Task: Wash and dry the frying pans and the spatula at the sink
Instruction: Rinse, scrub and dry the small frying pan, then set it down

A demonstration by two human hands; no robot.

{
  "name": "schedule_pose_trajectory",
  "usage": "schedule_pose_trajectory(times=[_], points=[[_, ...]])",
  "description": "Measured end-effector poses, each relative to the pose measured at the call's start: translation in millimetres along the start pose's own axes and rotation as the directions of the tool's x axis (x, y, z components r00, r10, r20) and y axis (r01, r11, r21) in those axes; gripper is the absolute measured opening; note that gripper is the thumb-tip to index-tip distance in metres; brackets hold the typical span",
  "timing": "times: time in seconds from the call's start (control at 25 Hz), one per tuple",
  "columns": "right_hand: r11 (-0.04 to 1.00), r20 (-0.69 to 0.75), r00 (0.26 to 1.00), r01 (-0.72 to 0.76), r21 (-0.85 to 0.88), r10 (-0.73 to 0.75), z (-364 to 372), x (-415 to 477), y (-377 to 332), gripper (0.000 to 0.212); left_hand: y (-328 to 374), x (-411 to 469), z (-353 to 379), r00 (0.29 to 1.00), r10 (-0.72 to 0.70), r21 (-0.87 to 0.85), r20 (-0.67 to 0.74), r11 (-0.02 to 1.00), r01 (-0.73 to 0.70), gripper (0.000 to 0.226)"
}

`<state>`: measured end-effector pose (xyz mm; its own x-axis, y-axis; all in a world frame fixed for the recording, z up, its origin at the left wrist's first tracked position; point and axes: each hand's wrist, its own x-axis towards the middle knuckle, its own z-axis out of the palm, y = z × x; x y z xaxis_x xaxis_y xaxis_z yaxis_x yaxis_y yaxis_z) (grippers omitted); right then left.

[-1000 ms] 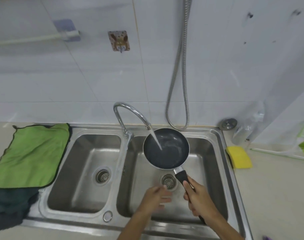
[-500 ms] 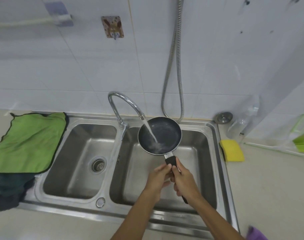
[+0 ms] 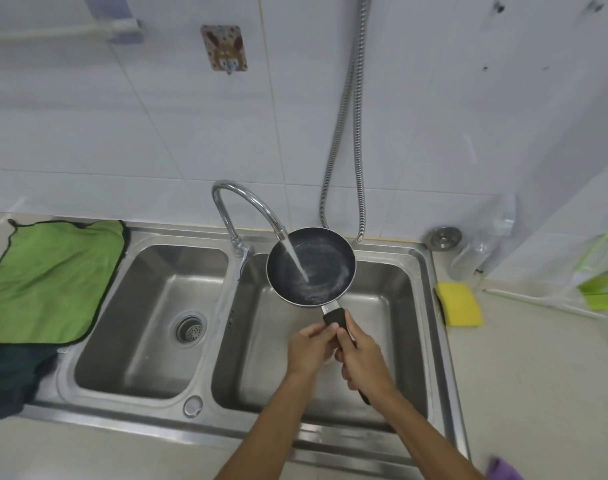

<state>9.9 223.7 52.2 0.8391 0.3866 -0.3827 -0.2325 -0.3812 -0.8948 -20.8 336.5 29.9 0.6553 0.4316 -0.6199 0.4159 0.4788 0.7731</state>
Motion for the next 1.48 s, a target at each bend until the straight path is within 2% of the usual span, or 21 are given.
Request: schedule_pose_trajectory(times=[0.12,0.24,0.36,0.52,0.64,0.88,1.0,1.32,1.48], points=[[0.999,0.044,0.999,0.031,0.009,-0.031,10.4,-8.4,-1.5,0.046,1.2,-7.2,-18.5,1.0,0.02,-0.006,-0.013,1.0,-0.02,0.016],[0.998,0.018,1.0,0.011,0.067,-0.012,-5.0,-20.7,4.0,0.046,-15.0,-18.1,-9.8,0.999,-0.011,-0.061,0.052,0.998,0.014,0.019],[0.998,-0.025,1.0,-0.002,0.06,0.003,-11.7,-14.9,1.3,0.044,-13.0,-7.7,2.8,0.998,0.009,-0.026,0.061,1.0,-0.007,0.021],[0.998,0.019,0.998,0.062,0.013,-0.062,13.3,-1.7,-9.6,0.039,1.6,3.1,-18.7,1.0,0.031,-0.041,-0.001,0.999,-0.031,0.018],[0.998,0.046,0.998,0.051,0.034,-0.052,22.8,-9.8,5.3,0.038,-8.1,-5.7,-31.6,0.999,0.038,-0.057,-0.024,0.998,-0.039,0.012],[0.996,-0.015,1.0,-0.012,0.086,0.013,-3.1,-19.3,28.0,0.042,-31.5,-17.1,-4.4,1.0,-0.004,-0.056,0.023,0.998,0.005,0.033],[0.996,-0.011,1.0,-0.005,0.087,0.006,4.7,-13.2,23.9,0.044,-23.8,-15.2,-10.5,0.999,0.026,-0.036,0.022,0.999,-0.025,0.018],[0.999,0.009,0.999,0.033,-0.005,-0.033,0.7,-19.5,48.6,0.041,-28.0,-31.7,-2.7,0.999,-0.042,0.016,-0.009,0.999,0.043,0.018],[0.985,0.022,0.998,0.07,-0.16,-0.067,-11.4,-11.4,51.6,0.056,-21.6,-25.4,-10.9,0.988,-0.15,0.015,0.043,0.989,0.15,0.017]])
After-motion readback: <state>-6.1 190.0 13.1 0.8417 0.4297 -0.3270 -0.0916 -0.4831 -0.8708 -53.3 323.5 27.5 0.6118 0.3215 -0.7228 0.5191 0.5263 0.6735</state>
